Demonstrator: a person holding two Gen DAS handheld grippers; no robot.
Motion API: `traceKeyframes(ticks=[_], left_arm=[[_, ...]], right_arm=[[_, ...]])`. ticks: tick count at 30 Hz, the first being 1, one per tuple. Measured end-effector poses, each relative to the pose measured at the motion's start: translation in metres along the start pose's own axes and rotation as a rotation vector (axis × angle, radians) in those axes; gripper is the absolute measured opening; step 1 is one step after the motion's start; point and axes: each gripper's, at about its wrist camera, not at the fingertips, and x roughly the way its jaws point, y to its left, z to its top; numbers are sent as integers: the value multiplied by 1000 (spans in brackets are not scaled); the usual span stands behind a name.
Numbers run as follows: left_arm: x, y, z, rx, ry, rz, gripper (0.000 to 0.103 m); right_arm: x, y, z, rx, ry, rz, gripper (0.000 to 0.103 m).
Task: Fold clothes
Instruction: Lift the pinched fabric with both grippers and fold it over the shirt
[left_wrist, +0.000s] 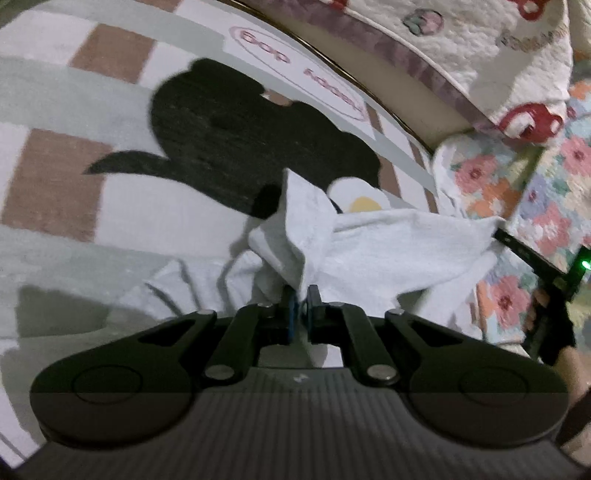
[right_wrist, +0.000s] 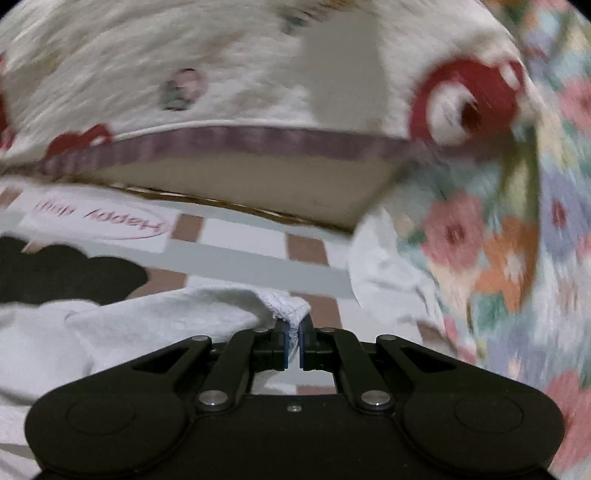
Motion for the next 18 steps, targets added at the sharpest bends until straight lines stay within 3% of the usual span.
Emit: traceKeyframes(ticks=[4,5,6,7,16,18], left_arm=[[8,-5,-4,18,38,-23,14],[3,-6,-4,23,11,2,14],[-3,-6,-4,28,-18,29,2],[-9,-6,-4,33,-48,57,1],[-63,-8,-6,77,-314,303,2],[-58,-13,-7,130,-296,326,2]], right_arm=[[9,-9,-14,81,23,19,5],[9,-7,-14,78,19,20,5],[9,-6,-15,75,16,20,5],[7,-4,-13,68,4,25,5],[2,-13,-20,103,-35,-18,4],[2,-15,-23,115,-38,-33,4]])
